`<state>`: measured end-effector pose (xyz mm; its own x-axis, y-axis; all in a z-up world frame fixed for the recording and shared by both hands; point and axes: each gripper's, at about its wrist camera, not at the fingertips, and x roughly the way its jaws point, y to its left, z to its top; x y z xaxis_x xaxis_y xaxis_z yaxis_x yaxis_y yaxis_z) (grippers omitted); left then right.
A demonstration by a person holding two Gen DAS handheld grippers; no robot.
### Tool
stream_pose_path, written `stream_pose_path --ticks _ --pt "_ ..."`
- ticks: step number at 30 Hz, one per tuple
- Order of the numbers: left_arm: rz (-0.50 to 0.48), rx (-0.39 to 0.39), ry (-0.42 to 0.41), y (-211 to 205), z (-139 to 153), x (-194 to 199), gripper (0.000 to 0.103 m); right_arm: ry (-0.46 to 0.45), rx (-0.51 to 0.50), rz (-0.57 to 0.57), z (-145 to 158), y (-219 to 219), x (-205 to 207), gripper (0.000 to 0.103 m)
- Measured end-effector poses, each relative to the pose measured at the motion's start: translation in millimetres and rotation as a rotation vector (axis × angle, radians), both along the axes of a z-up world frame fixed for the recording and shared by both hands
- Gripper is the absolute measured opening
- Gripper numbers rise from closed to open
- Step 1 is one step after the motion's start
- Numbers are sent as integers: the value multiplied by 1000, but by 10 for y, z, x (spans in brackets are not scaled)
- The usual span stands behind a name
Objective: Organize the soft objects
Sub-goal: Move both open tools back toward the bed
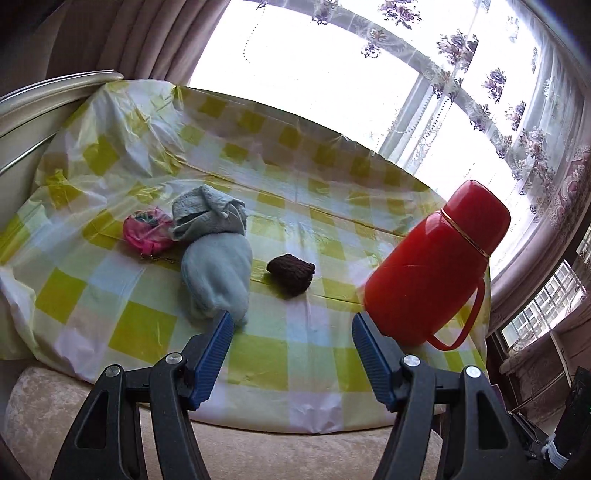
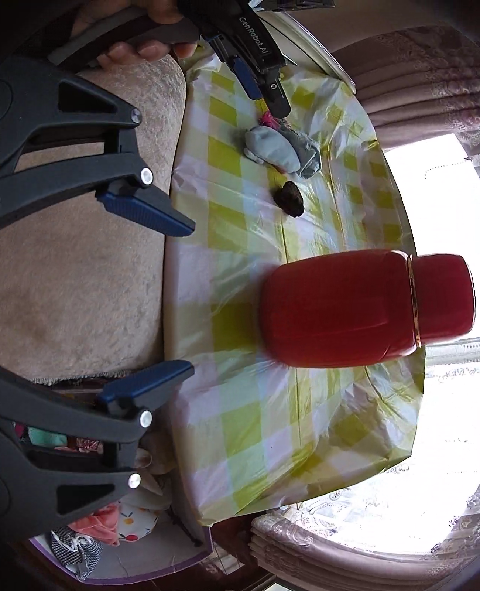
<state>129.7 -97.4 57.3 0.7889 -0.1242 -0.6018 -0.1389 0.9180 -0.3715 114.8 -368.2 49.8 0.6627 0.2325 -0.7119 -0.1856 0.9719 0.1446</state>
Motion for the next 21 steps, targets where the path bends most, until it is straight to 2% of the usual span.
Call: stream_pose_path --ticks 11,21 --pt "90 24 9 509 -76 294 68 -18 -72 157 -40 796 368 74" --pt "106 104 24 691 -127 835 68 -40 -108 205 -125 1361 932 77"
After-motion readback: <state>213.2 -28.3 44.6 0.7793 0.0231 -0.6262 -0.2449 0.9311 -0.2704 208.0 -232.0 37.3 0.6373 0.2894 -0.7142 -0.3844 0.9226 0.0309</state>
